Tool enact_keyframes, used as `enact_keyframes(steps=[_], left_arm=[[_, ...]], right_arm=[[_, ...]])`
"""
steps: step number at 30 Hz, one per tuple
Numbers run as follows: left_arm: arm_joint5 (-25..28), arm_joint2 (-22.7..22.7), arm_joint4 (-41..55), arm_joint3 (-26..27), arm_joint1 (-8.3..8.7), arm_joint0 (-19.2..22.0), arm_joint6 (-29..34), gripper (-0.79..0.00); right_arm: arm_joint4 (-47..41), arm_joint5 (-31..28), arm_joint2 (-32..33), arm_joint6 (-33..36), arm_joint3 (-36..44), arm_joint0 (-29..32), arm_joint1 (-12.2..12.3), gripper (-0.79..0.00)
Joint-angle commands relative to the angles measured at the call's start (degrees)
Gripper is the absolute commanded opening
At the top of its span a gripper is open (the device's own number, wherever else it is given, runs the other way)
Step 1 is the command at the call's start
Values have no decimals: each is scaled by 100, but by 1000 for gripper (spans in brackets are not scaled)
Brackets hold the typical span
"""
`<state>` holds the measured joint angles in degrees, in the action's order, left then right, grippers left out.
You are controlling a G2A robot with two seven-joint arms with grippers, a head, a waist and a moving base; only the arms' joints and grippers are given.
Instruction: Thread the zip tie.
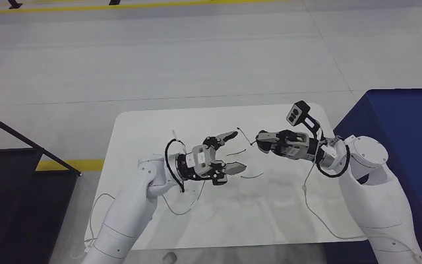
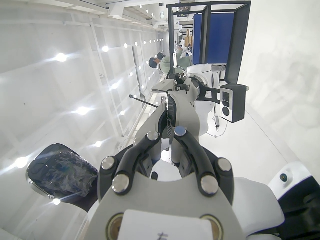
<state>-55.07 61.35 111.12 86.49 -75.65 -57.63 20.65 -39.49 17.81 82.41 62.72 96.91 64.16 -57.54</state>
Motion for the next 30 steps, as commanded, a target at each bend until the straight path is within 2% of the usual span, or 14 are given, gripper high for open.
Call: enact_keyframes(steps=[1, 7, 10, 14, 17, 18, 20, 22, 25, 27, 29, 30], left_arm=[[8, 11, 14, -12, 1, -1, -12, 0], [-55, -15, 231, -97, 0, -81, -71, 0], [-293, -60, 1785, -195, -14, -166, -226, 0], [-250, -335, 4148, -307, 12, -163, -1070, 0], [298, -574, 6241, -148, 56, -135, -1930, 0], [485, -617, 6489, -59, 74, -135, -2226, 0], [658, -469, 6489, 33, 103, -156, -2369, 0], [740, -250, 6340, -4, 165, -51, -2805, 0], [849, 26, 5278, -22, 214, -97, -2844, 0], [1048, -158, 5830, -14, 185, -227, -2968, 0], [1393, -307, 6489, -12, 179, -228, -3486, 0], [1550, -352, 6489, 47, 156, -288, -3571, 0]], right_arm=[[6, -6, -2, 4, 2, 2, 0, -785], [-267, 14, 46, -172, 62, 52, -13, -785], [-620, 236, 84, -203, 76, 39, -18, -785], [-890, 417, 105, -230, 73, -10, -19, -785], [-918, 465, 81, -292, 119, -8, -16, -785], [-943, 483, 62, -311, 141, 3, -17, -785], [-980, 495, 46, -348, 176, 15, -17, -785], [-993, 495, 43, -373, 186, 24, -14, -785], [-996, 509, 52, -410, 206, 32, -6, -785], [-1005, 522, 67, -418, 220, 37, 0, -785], [-1061, 545, 78, -435, 223, 40, 2, -785], [-1079, 558, 80, -444, 233, 36, 4, -785]])
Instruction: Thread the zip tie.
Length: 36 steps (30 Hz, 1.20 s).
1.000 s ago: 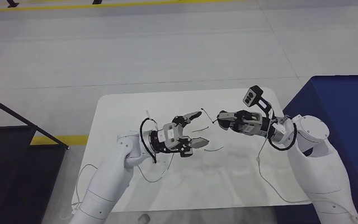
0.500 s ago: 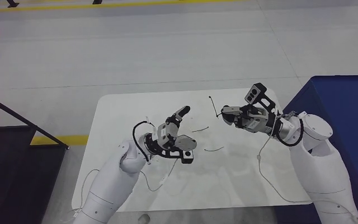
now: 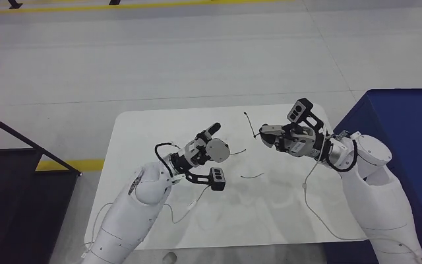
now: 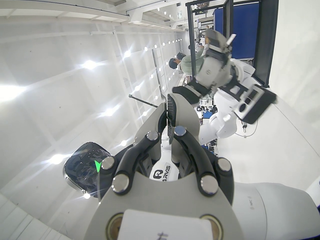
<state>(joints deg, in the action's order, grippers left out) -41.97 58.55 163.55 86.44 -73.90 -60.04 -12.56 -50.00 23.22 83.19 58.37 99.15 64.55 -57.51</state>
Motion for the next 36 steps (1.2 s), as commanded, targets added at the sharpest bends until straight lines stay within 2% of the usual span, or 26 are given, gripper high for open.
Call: enact_keyframes(steps=[1, 5, 20, 22, 25, 27, 36], left_arm=[[389, -90, 1245, 116, -56, -135, -242, 0], [789, -154, 1245, 484, -326, -644, -215, 0], [789, -154, 1245, 484, -326, -644, -215, 0], [953, -181, 1245, 542, -359, -764, 28, 0], [784, -484, 1245, 833, -615, -1267, 909, 0], [681, -485, 1245, 854, -798, -1408, 1452, 0], [681, -485, 1245, 854, -798, -1408, 1452, 0]], right_arm=[[-35, 23, 2, -19, 22, -5, 3, -785], [-79, 12, -1, -46, 39, -4, 7, -785], [89, -79, 51, -89, 66, -37, 20, -785], [-6, -116, 31, -281, 90, 21, 6, -785], [-35, -106, -23, -366, 177, 55, -1, -785], [-45, -125, -37, -377, 199, 73, -1, -785], [-45, -125, -37, -377, 199, 73, -1, -785]])
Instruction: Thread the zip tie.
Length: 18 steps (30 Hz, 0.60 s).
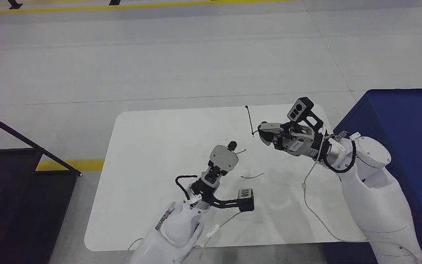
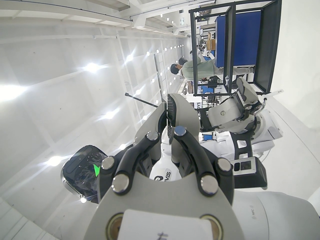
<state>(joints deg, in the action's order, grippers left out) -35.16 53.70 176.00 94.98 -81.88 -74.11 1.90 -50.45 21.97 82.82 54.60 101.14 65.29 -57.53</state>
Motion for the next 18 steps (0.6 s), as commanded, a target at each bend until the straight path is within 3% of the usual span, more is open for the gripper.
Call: enact_keyframes(steps=[1, 3, 5, 7, 16, 18], left_arm=[[0, 0, 0, 0, -1, -1, 6, 0], [41, 324, 0, -309, -158, 58, 476, 0], [138, 827, -37, -860, -134, 618, -235, 0], [-47, 976, -15, -1131, -118, 777, -385, 0], [-69, 952, 0, -1146, -129, 760, -374, 0], [-100, 1190, -1057, -1040, -94, 796, -27, 0]], right_arm=[[0, 0, 0, 0, 0, 0, 0, -785], [-140, -20, -36, 10, -24, 75, -10, -785], [-146, -36, -44, -16, -3, 103, -10, -785], [-122, -19, -58, -15, 24, 120, -7, -785], [-123, -6, -54, -27, 57, 127, -4, -785], [-123, -6, -54, -27, 57, 127, -4, -785]])
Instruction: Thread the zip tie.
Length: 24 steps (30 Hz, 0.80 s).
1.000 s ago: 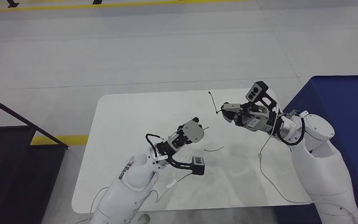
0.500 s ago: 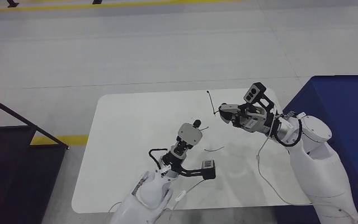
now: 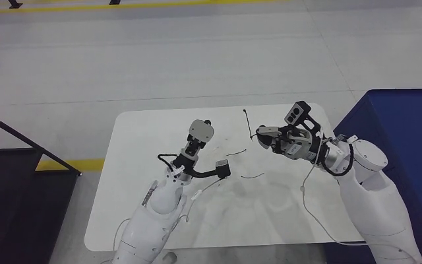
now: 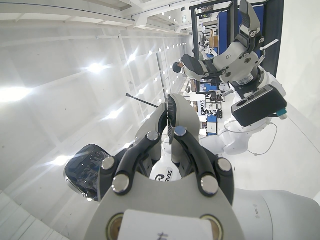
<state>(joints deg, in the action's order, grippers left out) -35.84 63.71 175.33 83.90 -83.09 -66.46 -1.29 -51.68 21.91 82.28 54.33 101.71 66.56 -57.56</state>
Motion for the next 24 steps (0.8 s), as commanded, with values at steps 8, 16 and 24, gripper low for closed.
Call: enact_keyframes(steps=[8, 16, 24], left_arm=[[2779, 127, -9585, -44, 110, 7, 4989, 0], [3833, 110, -10757, -305, 125, 159, 5380, 0], [5718, 217, -13504, -86, 203, 67, 4265, 0]], right_arm=[[0, 0, 0, 0, 0, 0, 0, -785], [0, 0, 0, 0, 0, 0, 0, -785], [-108, -48, -5, -163, 60, 63, -13, -785]])
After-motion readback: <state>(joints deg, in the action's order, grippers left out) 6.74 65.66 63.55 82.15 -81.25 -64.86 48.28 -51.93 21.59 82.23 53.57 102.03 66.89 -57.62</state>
